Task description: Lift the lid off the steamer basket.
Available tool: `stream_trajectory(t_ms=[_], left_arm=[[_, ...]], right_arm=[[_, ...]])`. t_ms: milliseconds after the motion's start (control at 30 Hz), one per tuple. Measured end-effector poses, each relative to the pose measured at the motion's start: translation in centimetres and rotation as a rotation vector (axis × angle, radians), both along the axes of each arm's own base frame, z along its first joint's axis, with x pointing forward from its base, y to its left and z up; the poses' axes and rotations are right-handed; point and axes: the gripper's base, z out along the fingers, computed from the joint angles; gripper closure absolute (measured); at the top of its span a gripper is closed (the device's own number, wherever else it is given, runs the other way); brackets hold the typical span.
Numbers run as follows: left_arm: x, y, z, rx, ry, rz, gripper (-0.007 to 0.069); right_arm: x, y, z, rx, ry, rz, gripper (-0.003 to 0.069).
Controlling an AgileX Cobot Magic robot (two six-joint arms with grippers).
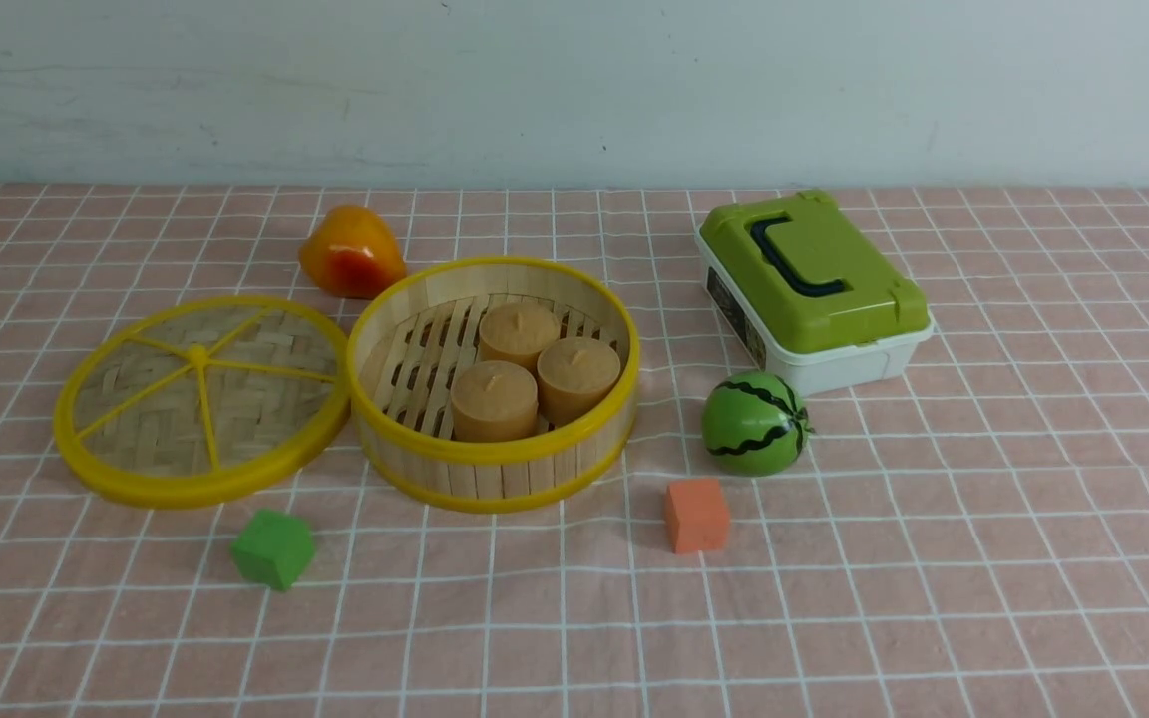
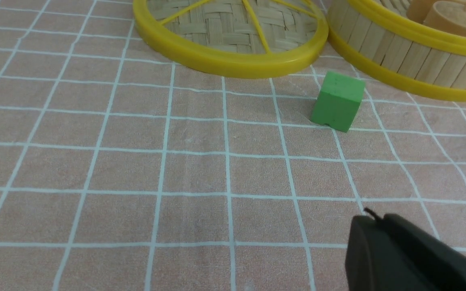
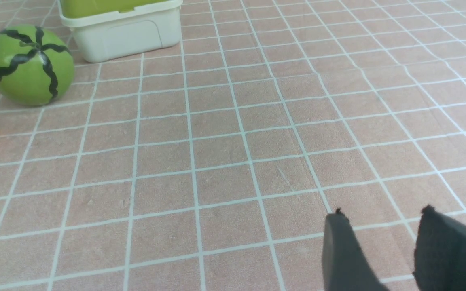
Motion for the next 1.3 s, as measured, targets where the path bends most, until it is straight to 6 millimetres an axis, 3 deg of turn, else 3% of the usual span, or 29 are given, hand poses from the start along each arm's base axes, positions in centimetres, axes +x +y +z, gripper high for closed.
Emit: stream_trajectory(t_ms=[1300], left_arm=[[-0.01, 0.0, -0.02, 0.0, 0.003, 0.0, 0.0584]], right_arm=[[0.0, 0.0, 0.0, 0.0, 0.0, 0.0, 0.0418]])
